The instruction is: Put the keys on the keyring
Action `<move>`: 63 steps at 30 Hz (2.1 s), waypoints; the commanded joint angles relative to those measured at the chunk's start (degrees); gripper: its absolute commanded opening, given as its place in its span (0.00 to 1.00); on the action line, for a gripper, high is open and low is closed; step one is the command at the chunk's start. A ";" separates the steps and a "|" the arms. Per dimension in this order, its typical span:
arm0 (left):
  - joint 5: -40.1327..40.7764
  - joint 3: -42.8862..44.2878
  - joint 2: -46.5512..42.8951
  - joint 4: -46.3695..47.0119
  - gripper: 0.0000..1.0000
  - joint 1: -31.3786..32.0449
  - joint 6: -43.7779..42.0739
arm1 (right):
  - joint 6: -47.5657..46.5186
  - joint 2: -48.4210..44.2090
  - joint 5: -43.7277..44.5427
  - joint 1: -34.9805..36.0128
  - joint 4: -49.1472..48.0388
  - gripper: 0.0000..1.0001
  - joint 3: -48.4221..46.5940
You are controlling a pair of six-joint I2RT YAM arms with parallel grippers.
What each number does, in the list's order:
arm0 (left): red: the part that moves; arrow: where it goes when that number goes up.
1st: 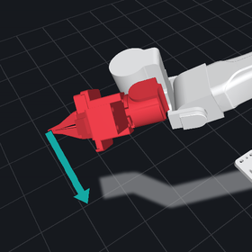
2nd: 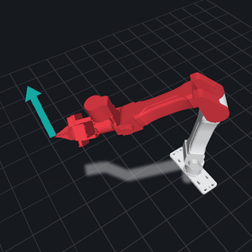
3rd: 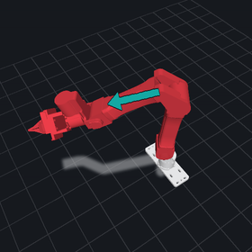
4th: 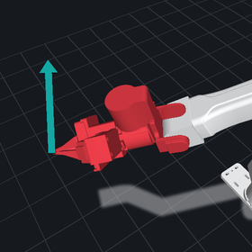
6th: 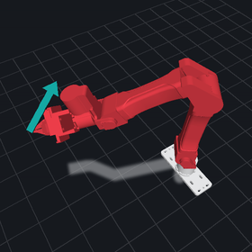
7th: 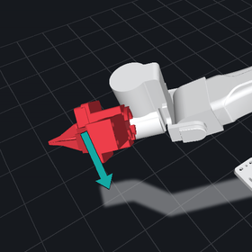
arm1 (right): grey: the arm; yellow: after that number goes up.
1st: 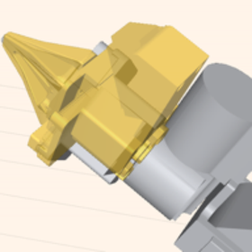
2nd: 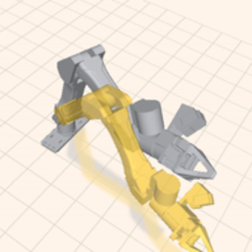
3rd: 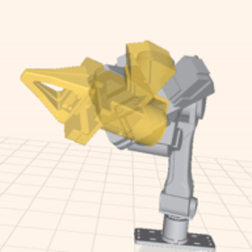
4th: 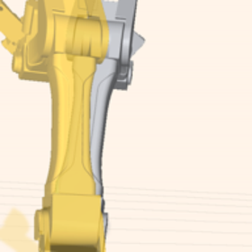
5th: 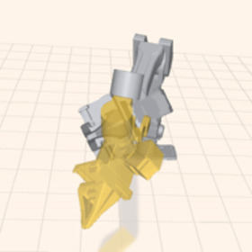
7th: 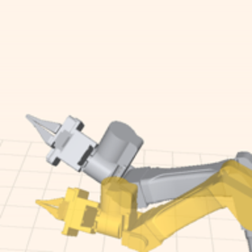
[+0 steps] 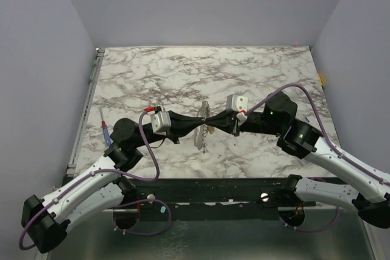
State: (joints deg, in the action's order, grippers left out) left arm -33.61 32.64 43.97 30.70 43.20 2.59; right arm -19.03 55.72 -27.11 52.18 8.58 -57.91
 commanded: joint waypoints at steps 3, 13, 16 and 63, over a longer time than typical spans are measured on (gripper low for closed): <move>-0.98 -0.17 -1.15 3.07 0.00 0.29 1.06 | -0.27 1.05 -1.35 0.39 -1.22 0.01 -0.35; 2.97 -1.16 -4.04 0.37 0.40 0.25 1.62 | -3.34 1.26 0.59 0.38 4.47 0.01 -3.04; 2.95 0.66 -4.73 -4.59 0.53 0.22 0.63 | -4.94 1.81 2.06 0.37 7.34 0.00 -4.08; 2.76 15.50 12.34 -43.00 0.45 0.25 -21.04 | -2.91 22.09 22.40 0.38 54.02 0.01 -16.39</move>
State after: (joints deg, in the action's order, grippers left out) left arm -34.09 50.06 58.50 -13.89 42.63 -18.92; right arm -25.65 75.35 -7.97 51.75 56.88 -77.17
